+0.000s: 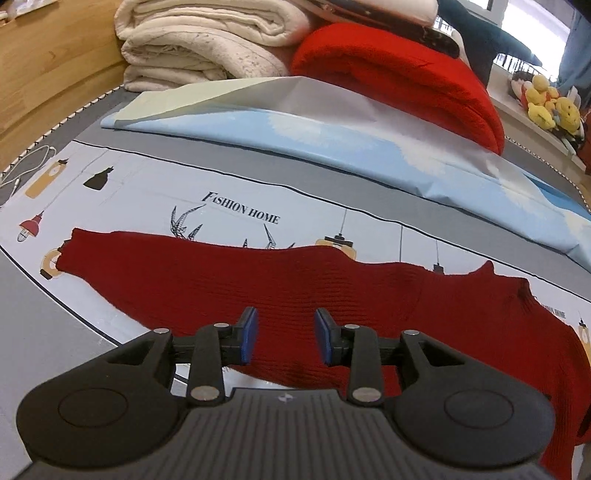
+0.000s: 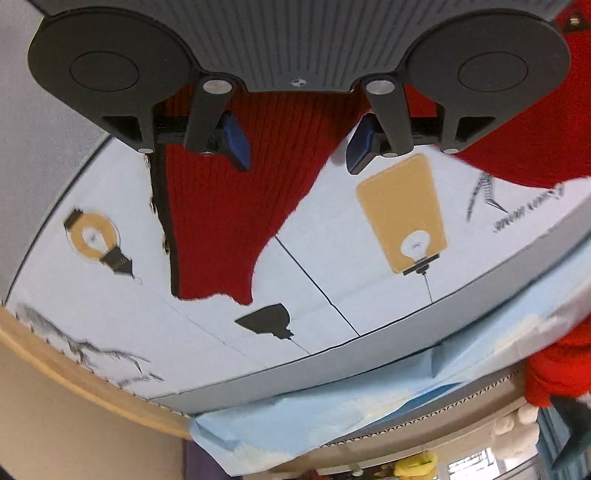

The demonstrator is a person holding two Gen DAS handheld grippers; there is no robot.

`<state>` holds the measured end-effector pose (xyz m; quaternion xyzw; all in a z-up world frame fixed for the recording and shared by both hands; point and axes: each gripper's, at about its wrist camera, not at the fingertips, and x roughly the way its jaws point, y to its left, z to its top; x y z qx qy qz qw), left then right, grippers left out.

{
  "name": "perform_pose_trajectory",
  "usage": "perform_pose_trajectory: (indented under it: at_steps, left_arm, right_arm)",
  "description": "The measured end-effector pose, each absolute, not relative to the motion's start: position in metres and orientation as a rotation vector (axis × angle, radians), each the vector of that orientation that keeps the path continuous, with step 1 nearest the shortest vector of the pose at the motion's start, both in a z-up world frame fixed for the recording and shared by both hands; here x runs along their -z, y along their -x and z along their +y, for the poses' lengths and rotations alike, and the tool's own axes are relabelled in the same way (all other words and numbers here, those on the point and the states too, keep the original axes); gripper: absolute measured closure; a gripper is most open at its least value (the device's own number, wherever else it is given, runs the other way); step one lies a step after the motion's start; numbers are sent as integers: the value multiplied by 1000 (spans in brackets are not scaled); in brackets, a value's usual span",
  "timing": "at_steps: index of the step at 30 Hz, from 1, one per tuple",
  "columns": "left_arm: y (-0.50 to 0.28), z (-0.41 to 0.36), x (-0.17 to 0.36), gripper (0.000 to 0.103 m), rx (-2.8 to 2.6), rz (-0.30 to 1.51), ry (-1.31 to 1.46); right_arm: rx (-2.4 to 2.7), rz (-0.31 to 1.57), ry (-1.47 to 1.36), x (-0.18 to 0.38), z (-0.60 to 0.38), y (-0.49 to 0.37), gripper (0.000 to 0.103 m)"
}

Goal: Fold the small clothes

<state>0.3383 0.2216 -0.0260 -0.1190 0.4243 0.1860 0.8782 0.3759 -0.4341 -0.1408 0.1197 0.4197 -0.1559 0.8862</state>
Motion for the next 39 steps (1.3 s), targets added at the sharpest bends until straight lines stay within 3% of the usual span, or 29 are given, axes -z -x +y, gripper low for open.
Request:
perform_pose_trajectory:
  at_steps: [1,3,6,11,13,18,21,24,29,32,35,37,38,39]
  left_arm:
    - [-338,223,27,64,-393,887,250]
    - [-338,224,27,64,-399,894,257]
    - [-338,226,26,64,-396,893,261]
    - [-336,227,21,64,-392,877,248]
    - [-335,226,21,64,-389,880,248]
    - [-334,223,24,64,-376,894,254]
    - [-334,223,27,64,-375,907,269]
    - [-336,222,28,64,-375,912,268]
    - [-338,218,29,64,-367,915,272]
    - [-338,217,29,64,-358,913,270]
    - [-338,219,27,64,-358,912,285]
    - [-337,222,27,64,-362,913,297]
    - [-336,223,27,63,-363,915,304]
    - [-336,224,27,63,-364,917,310]
  right_arm:
    - [332,873,-194,142,-431,-378,59]
    - [343,868,-82,142,-425,-382,92]
    - [321,792,-98,121,-433,-377,94]
    - [443,265,-215,34,-468,-316,94]
    - [535,164,-278,22,-491,-293,94]
    - [641,414,-529,91,-556,-287,92]
    - [669,581,-830,146,-596,-280,88]
    - [696,551,-947,160,-611,-266,90]
    - [669,446,-853,140,-605,-266,95]
    - [826,479,-909,143,-603,-252,94]
    - [844,544,-981,158,-602,-251,84]
    - [814,551,-951,159,-599,-254,73]
    - [795,554,-937,156,-597,-261,63]
    - [772,558,-919,157,-597,-263,61]
